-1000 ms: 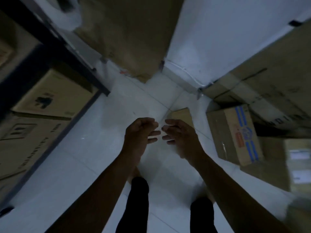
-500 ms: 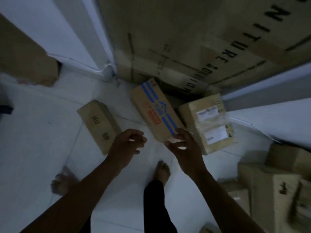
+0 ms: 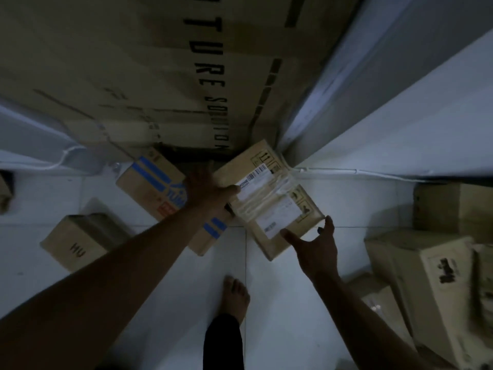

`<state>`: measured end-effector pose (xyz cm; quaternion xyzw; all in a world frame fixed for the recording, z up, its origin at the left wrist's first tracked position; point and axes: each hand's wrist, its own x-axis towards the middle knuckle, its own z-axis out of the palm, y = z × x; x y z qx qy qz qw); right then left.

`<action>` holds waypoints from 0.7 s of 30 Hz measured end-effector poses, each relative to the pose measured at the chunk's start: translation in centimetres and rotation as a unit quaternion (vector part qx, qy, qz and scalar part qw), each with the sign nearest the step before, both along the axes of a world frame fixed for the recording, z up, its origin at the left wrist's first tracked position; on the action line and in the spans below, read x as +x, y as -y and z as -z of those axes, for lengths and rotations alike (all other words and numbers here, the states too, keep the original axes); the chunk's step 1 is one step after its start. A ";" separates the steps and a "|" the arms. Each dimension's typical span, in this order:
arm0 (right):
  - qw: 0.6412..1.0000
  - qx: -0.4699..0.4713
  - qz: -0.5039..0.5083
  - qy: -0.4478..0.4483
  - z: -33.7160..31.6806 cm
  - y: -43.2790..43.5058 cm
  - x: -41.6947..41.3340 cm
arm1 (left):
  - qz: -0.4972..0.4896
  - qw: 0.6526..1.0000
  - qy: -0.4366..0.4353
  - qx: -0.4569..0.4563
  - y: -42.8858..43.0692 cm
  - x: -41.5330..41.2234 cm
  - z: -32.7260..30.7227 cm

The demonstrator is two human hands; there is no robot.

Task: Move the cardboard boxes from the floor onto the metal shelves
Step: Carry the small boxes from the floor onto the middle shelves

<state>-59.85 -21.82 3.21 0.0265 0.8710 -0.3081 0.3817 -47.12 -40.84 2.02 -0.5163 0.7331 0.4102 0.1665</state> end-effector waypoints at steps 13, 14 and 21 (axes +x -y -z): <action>0.956 -0.204 0.193 0.087 -4.8 -2.7 3.2 | 0.191 0.956 0.158 0.154 -13.4 5.9 2.2; 0.958 -0.207 0.186 0.074 -6.9 -3.1 3.4 | 0.143 0.977 0.094 0.130 -11.9 6.8 0.0; 0.977 -0.195 0.060 -0.069 -21.5 -3.9 5.0 | -0.192 0.942 -0.225 0.162 -2.2 6.0 -21.9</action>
